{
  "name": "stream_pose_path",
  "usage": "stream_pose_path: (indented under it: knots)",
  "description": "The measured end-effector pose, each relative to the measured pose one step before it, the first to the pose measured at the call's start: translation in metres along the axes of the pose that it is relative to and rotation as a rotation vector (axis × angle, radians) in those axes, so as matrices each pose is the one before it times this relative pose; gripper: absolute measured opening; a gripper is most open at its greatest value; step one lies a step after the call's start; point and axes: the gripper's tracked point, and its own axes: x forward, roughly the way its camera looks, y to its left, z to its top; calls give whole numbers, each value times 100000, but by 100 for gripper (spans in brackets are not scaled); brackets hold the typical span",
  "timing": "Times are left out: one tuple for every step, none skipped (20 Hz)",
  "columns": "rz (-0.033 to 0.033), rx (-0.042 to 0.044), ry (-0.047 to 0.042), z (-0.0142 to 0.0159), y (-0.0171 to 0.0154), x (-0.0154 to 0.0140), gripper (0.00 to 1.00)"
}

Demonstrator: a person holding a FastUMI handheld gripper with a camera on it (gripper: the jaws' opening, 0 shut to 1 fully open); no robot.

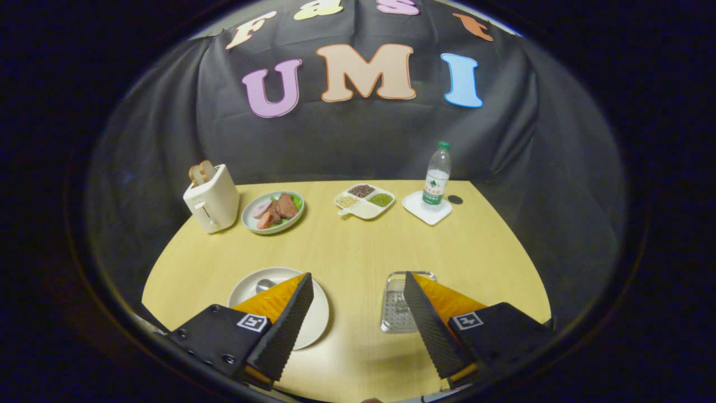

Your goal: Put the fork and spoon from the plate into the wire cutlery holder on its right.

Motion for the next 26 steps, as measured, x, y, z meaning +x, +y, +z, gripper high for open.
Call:
stream_pose_path:
  knots:
    - [842, 343, -755, -75, 723, 242, 100]
    - [863, -151, -264, -96, 733, 196, 100]
    - [592, -835, -292, -145, 591, 245, 100]
    - [412, -764, -560, -139, 638, 187, 100]
    - [924, -323, -118, -133, 766, 90, 100]
    - [832, 110, -45, -134, 754, 171, 100]
    - [805, 230, 63, -222, 677, 185, 100]
    - [765, 167, -85, -122, 686, 229, 100]
    - [427, -61, -231, -127, 555, 269, 100]
    - [339, -227, -90, -188, 504, 171, 100]
    - [438, -192, -28, -171, 527, 156, 100]
    - [284, -77, -225, -166, 493, 279, 100]
    - [380, -34, -50, -231, 519, 183, 100]
    - [423, 116, -23, -170, 530, 143, 100]
    - [755, 103, 83, -384, 626, 153, 100]
    - [785, -196, 185, -298, 605, 197, 100]
    - [501, -629, 37, -415, 528, 185, 100]
    - [459, -726, 202, -369, 430, 171, 100]
    - [351, -655, 385, -374, 483, 195, 100]
    - [475, -398, 434, -372, 479, 139, 100]
    - [414, -148, 615, -298, 412, 187, 100]
    - [432, -127, 771, -452, 362, 215, 100]
    - [309, -127, 883, -359, 356, 256, 100]
    - [732, -72, 1173, -371, 440, 213, 100]
    - [543, -266, 1234, -488, 381, 212, 100]
    - [212, -640, 724, -327, 275, 242, 100]
